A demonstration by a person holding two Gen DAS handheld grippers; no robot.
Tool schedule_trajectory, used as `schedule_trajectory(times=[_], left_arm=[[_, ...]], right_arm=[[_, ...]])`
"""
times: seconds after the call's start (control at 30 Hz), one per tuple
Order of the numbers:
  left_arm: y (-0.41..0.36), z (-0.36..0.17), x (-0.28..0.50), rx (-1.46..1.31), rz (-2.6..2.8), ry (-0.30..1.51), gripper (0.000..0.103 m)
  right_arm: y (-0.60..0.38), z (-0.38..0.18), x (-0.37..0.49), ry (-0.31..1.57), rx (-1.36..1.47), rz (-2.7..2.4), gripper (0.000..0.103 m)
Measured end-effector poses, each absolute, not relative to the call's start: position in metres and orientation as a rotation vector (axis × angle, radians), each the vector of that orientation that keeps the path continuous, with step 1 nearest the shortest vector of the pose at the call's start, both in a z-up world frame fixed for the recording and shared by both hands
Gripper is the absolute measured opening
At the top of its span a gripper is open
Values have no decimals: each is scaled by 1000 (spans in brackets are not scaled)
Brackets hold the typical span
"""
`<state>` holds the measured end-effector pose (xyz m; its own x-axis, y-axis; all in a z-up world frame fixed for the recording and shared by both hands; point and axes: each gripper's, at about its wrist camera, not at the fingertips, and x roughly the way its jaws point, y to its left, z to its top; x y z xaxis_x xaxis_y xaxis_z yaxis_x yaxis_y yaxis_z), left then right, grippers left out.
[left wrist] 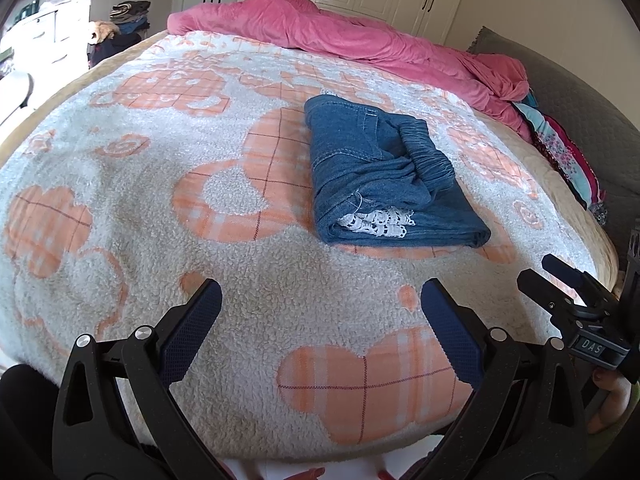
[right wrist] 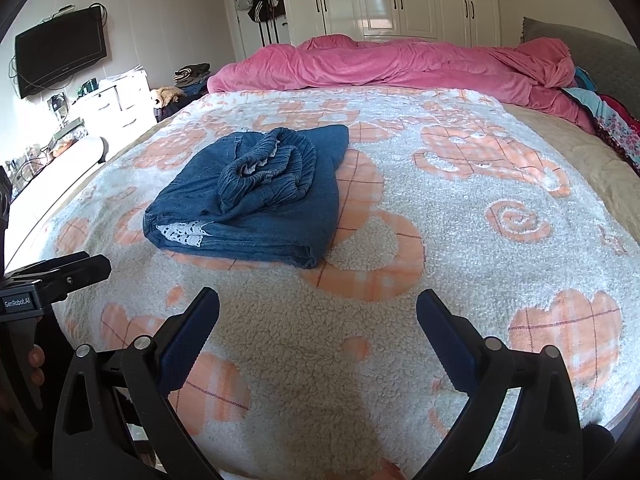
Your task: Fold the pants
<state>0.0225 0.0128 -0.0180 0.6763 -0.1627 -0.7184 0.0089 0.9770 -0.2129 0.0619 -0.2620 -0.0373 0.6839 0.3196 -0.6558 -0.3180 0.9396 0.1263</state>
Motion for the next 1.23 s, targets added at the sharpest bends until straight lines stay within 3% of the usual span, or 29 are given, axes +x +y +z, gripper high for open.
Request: schedule_trajectory(times=[0.93, 1.23], left_arm=[[30, -2, 27, -169, -36, 799, 94], [161, -12, 107, -187, 313, 919, 94]], right_arm=[[-286, -39, 85, 747, 6, 275, 99], [-405, -16, 169, 826, 113, 66, 98]])
